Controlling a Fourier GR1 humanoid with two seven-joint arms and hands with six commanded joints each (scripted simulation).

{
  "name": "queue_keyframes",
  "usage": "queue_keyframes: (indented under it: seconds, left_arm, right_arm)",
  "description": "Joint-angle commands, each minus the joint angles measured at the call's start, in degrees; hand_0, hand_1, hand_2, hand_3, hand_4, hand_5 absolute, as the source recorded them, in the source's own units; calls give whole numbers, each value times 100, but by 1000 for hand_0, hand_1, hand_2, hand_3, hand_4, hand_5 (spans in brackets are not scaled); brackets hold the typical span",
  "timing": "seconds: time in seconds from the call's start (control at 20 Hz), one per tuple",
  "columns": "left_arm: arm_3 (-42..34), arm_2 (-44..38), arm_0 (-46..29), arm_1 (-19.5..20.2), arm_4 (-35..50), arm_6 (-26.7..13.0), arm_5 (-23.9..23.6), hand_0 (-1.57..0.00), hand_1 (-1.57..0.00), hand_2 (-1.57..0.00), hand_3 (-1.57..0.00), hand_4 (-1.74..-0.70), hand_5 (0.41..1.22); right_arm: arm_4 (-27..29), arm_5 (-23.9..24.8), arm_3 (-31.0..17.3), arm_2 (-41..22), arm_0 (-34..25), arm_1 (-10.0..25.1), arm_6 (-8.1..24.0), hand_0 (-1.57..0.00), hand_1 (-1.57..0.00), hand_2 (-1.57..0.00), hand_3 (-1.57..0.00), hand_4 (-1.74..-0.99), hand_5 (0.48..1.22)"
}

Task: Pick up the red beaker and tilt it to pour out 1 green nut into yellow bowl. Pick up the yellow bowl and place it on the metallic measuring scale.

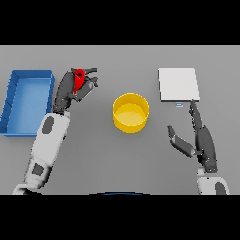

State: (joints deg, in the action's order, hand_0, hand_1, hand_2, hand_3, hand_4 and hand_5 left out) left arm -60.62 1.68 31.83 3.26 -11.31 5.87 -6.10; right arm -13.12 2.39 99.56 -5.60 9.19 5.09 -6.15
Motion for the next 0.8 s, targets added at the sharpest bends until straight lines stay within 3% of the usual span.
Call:
queue_keyframes:
  seconds: [0.0, 0.4, 0.6, 0.75]
  left_arm:
    - [-41, 197, 102, 131, -210, -305, 71, -1561, -1561, -1561, -1558, -1728, 1121]
    - [-531, 1212, 191, 480, -1059, -1384, 218, -1566, -1566, -1566, -1564, -1734, 1114]
    - [-441, 1978, 595, 806, -2020, -1993, 326, -1569, -1569, -1569, -1568, -1738, 1133]
    - [-366, 2611, 945, 1025, -2694, -2228, 570, -1570, -1570, -1570, -1570, -1740, 1145]
  right_arm:
    - [-23, -14, 36, -34, 28, -3, -44, 1, 1, 1, 1, -1257, 663]
    - [-99, 7, 89, -24, 26, 51, 118, 1, 1, 1, 1, -1254, 680]
    - [-71, -20, 156, -76, 47, -14, 125, 1, 1, 1, 1, -1254, 687]
    - [-108, -18, 169, -115, 86, -41, 165, 1, 1, 1, 1, -1262, 694]
